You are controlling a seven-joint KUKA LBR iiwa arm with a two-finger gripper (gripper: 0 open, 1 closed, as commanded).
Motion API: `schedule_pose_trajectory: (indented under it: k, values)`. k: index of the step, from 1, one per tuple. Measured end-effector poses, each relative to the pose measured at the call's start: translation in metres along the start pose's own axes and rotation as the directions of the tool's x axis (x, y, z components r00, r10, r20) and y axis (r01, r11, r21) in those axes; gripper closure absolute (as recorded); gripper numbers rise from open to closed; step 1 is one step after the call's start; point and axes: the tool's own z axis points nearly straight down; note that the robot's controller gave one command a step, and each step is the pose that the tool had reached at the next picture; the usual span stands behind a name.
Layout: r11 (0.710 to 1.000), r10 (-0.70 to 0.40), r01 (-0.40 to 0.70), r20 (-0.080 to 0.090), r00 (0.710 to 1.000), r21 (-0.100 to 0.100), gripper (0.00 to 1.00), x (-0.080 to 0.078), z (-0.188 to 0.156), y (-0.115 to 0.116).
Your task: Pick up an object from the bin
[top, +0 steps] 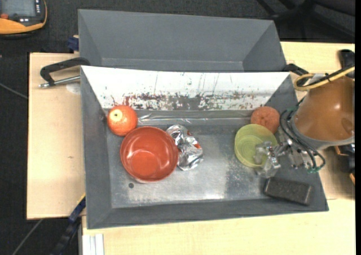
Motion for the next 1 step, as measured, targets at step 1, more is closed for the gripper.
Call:
schedule_pose_trajectory:
  k: [1]
  values:
    - [0.995,-0.104,0.104,0.002,0.995,-0.001,1.00,-0.0016,0.0002,0.0167]
